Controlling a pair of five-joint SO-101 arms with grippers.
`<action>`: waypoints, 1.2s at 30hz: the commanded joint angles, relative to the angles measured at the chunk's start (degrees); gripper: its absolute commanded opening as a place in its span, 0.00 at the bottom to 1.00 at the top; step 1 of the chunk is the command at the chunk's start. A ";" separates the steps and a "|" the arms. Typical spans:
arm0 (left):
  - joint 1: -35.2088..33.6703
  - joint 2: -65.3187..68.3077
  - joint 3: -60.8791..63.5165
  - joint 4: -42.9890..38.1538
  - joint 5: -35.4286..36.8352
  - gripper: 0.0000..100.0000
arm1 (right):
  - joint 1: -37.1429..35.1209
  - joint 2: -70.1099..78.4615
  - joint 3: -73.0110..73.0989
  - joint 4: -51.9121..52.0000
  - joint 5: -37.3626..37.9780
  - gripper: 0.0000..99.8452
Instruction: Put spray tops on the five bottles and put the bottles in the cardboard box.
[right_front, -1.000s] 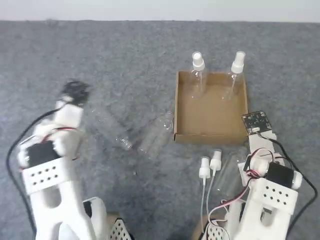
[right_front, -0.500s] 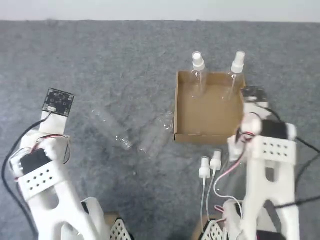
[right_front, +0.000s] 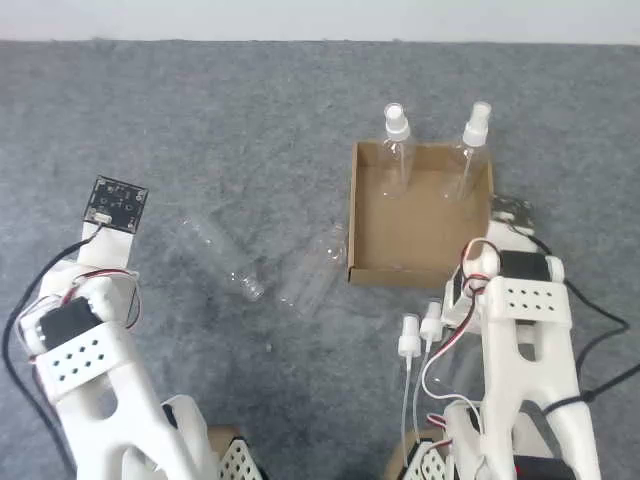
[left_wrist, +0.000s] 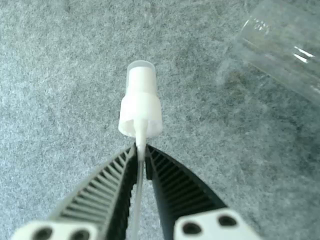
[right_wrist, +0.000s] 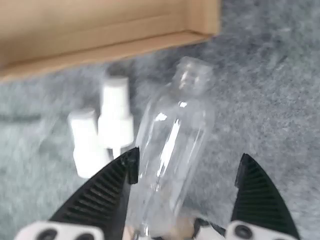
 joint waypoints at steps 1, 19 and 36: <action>-0.26 -1.85 -0.75 -1.49 0.00 0.01 | 1.27 0.04 3.60 -6.99 -1.93 0.26; -0.35 -1.85 -0.66 -1.14 0.00 0.01 | 23.16 0.04 5.80 -15.69 17.41 0.12; -0.09 -1.67 5.58 -1.14 3.34 0.01 | 27.91 0.04 -7.47 -21.41 50.02 0.12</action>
